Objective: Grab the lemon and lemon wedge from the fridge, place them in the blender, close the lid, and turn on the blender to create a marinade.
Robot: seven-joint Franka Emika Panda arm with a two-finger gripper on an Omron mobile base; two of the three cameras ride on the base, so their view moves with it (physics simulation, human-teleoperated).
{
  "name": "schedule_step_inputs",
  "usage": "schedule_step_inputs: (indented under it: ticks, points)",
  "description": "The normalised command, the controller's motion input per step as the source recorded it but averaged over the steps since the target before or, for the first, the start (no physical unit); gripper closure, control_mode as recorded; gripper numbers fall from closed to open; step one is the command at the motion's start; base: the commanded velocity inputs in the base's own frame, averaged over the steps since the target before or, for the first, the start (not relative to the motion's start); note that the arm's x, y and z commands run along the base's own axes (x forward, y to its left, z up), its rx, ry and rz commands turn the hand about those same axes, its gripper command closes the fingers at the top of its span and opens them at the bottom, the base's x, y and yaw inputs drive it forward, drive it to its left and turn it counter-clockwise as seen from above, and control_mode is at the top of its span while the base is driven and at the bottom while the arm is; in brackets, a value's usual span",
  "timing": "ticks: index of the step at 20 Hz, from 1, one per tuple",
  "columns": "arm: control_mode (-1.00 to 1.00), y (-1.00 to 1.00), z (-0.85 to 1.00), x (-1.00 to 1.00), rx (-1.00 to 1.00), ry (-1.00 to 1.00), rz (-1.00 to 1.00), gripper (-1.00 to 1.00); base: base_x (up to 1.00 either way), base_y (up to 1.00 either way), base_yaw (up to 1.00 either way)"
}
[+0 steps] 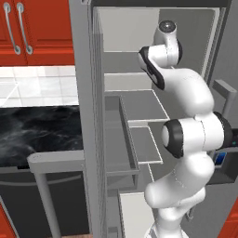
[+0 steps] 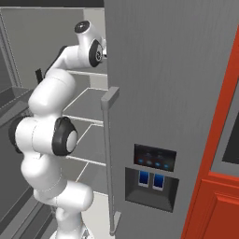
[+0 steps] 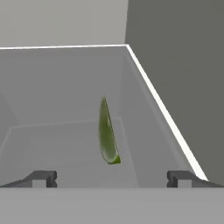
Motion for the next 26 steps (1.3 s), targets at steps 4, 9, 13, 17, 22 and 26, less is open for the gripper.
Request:
schedule_step_inputs:
  ticks: [4,9,13,17,22,26]
  points:
    - [-1.00,-0.01,-0.14,0.30,0.00,0.00,0.03,-1.00,0.00,0.00,0.00]
    - [-1.00,0.00,-0.07,0.40,0.01,0.00,0.04,-1.00,0.00,0.00,0.00]
    - [-1.00,0.00,-0.12,0.41,0.01,0.00,0.07,-1.00,0.00,0.00,0.00]
    - [-1.00,0.00,-0.21,0.24,0.01,0.03,0.08,-1.00,0.00,0.00,0.00]
    - [-1.00,0.00,-0.20,0.14,0.04,0.04,0.08,-1.00,0.00,0.00,0.00]
    - [-1.00,0.00,-0.19,0.19,0.04,0.06,0.07,-1.00,0.00,0.00,0.00]
